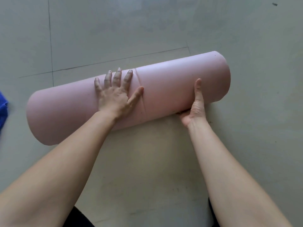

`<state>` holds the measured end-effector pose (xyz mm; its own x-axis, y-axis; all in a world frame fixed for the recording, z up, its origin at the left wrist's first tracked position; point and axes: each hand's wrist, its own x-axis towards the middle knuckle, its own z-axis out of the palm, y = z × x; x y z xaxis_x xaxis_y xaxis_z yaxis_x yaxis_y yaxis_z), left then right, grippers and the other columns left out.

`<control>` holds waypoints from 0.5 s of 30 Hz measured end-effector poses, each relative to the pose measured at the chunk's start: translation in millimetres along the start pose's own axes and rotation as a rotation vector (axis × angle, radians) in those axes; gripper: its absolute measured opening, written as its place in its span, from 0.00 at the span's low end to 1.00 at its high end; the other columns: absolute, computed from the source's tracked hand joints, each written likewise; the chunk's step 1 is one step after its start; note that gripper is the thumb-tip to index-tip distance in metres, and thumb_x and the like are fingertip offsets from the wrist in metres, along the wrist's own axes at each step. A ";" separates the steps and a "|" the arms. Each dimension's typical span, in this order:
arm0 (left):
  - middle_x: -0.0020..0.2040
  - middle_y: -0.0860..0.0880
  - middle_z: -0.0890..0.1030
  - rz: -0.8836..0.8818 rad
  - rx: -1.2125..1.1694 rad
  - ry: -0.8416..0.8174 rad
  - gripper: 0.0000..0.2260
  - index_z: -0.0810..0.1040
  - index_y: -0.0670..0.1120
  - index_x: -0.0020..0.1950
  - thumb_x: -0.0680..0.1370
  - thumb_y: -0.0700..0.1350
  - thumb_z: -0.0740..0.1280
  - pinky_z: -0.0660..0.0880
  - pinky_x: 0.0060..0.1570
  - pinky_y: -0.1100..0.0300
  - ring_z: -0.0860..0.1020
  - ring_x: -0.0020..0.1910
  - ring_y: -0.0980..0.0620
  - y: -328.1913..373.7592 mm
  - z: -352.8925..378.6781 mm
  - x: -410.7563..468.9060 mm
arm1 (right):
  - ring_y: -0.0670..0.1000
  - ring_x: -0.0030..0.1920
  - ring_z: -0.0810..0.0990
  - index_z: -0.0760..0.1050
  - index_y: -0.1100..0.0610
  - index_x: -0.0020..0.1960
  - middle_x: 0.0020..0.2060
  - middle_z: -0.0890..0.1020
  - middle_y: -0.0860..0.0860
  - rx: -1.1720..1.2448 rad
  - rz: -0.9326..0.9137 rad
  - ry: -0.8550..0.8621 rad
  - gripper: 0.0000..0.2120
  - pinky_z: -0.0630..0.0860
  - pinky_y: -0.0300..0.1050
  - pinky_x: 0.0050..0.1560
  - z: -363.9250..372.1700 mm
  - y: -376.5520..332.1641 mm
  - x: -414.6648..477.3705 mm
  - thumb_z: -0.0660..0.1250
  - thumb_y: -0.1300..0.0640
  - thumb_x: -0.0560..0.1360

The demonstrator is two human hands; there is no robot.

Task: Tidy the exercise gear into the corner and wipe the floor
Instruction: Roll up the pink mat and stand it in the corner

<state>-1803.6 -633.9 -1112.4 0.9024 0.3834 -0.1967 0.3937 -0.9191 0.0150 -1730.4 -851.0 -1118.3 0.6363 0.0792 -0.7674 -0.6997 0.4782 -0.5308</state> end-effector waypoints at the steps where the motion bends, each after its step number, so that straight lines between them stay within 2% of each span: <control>1: 0.81 0.49 0.53 -0.001 -0.007 0.000 0.35 0.50 0.59 0.79 0.75 0.72 0.39 0.44 0.73 0.35 0.50 0.79 0.44 0.0 2.0 1.0 | 0.55 0.56 0.84 0.76 0.49 0.63 0.53 0.86 0.49 0.000 -0.006 0.025 0.31 0.78 0.63 0.60 -0.6 1.2 4.3 0.77 0.37 0.65; 5: 0.80 0.49 0.54 -0.006 -0.011 -0.040 0.35 0.51 0.59 0.79 0.75 0.72 0.39 0.43 0.73 0.35 0.50 0.79 0.44 0.5 2.0 0.7 | 0.53 0.53 0.85 0.77 0.49 0.62 0.52 0.86 0.49 -0.001 -0.001 0.113 0.35 0.80 0.61 0.57 -0.1 3.4 7.8 0.82 0.41 0.58; 7: 0.80 0.49 0.55 -0.010 -0.027 -0.090 0.35 0.52 0.60 0.79 0.75 0.72 0.40 0.43 0.73 0.36 0.50 0.79 0.44 -2.6 -8.6 -2.1 | 0.52 0.52 0.86 0.78 0.49 0.61 0.51 0.86 0.48 -0.004 -0.009 0.139 0.31 0.82 0.58 0.54 3.3 -1.3 -1.4 0.82 0.44 0.60; 9: 0.79 0.49 0.59 -0.043 -0.131 -0.132 0.32 0.58 0.59 0.77 0.76 0.71 0.44 0.46 0.73 0.37 0.54 0.78 0.45 -5.7 -33.0 -3.7 | 0.53 0.52 0.86 0.77 0.50 0.62 0.52 0.86 0.49 -0.010 -0.009 0.130 0.32 0.83 0.57 0.50 10.3 -12.6 -20.4 0.82 0.45 0.60; 12: 0.72 0.49 0.72 -0.159 -0.572 -0.103 0.29 0.70 0.55 0.72 0.78 0.68 0.49 0.57 0.73 0.47 0.66 0.73 0.49 3.2 -94.9 -8.2 | 0.51 0.55 0.85 0.74 0.49 0.66 0.56 0.85 0.48 -0.032 -0.054 0.057 0.36 0.81 0.58 0.55 23.1 -37.5 -63.0 0.83 0.49 0.61; 13: 0.71 0.49 0.73 -0.178 -0.786 -0.065 0.28 0.71 0.52 0.72 0.80 0.66 0.50 0.60 0.73 0.53 0.68 0.72 0.52 11.9 -118.3 -10.2 | 0.51 0.57 0.84 0.74 0.48 0.66 0.58 0.84 0.47 -0.061 -0.095 0.017 0.34 0.81 0.58 0.57 29.6 -47.3 -80.8 0.82 0.51 0.63; 15: 0.73 0.51 0.71 -0.179 -1.101 -0.022 0.27 0.70 0.49 0.74 0.81 0.62 0.53 0.58 0.74 0.61 0.66 0.71 0.60 34.0 -168.7 -17.9 | 0.49 0.59 0.83 0.73 0.48 0.66 0.59 0.83 0.45 -0.160 -0.178 -0.077 0.31 0.80 0.58 0.58 47.9 -67.9 -118.6 0.80 0.54 0.66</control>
<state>-1776.9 -656.7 -943.0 0.8179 0.4909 -0.3001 0.4679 -0.2641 0.8434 -1742.8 -851.0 -974.0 0.7728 0.0753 -0.6302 -0.6128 0.3468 -0.7101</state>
